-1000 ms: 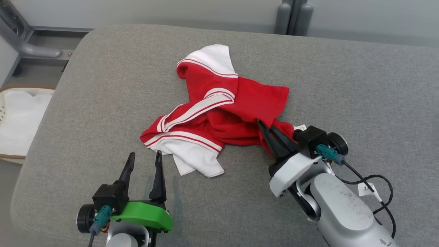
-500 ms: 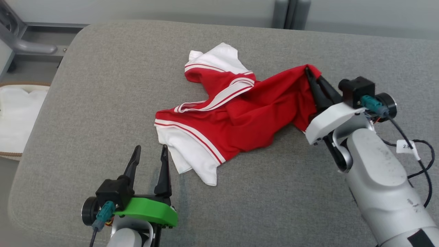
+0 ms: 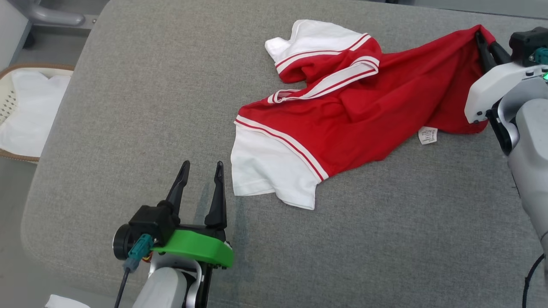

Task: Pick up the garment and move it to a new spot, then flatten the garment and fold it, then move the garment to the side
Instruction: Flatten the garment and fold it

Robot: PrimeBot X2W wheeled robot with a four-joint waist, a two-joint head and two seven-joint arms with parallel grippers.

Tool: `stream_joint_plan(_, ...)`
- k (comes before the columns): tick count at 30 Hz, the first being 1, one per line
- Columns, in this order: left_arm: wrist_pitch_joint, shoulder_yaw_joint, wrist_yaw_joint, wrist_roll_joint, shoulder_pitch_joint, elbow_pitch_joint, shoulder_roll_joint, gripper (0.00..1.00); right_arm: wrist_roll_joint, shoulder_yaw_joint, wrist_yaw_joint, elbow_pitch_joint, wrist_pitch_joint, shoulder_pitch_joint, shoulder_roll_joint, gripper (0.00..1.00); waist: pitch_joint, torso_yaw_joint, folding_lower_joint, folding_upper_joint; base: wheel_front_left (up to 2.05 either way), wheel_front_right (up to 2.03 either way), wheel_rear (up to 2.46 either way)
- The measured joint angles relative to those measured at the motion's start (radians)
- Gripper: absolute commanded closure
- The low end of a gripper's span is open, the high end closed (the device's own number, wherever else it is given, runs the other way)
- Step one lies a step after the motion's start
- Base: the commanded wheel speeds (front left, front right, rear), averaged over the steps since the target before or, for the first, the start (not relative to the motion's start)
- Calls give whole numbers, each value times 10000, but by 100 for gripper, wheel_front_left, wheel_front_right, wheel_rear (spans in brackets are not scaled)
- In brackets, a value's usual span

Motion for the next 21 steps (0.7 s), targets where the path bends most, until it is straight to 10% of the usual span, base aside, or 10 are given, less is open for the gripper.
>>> stream_joint_plan(4,0,-151,8,-13,-177,4,0,0,17,226,0,744,-48,-622,-121,100,292,41,0,0,0,0,0)
stream_joint_plan(6,0,-207,8,-13,-247,10,0,0,19,278,0,1003,-138,-871,-190,0,399,31,0,0,0,0,0)
stream_joint_plan(21,0,8,96,56,-216,48,-4,0,366,782,0,-295,-527,-267,-650,0,55,-727,1,0,0,0,0)
